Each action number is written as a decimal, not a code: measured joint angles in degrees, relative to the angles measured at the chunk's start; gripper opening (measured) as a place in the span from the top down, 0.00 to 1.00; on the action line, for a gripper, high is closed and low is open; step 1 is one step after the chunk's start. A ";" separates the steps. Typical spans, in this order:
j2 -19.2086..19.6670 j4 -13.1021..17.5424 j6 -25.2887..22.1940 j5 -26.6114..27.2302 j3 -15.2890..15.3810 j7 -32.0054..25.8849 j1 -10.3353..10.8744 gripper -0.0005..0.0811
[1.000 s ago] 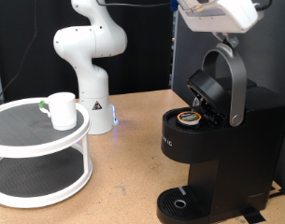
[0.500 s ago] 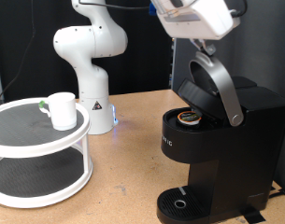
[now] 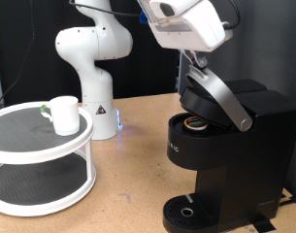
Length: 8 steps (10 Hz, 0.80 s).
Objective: Make a cup of coffee with the keurig machine
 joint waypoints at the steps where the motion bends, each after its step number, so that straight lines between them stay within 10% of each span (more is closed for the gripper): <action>1: 0.07 -0.09 0.00 -0.65 -0.09 -0.32 -0.12 0.99; 8: 0.23 -1.28 1.81 -3.86 -0.30 -2.81 -0.46 0.99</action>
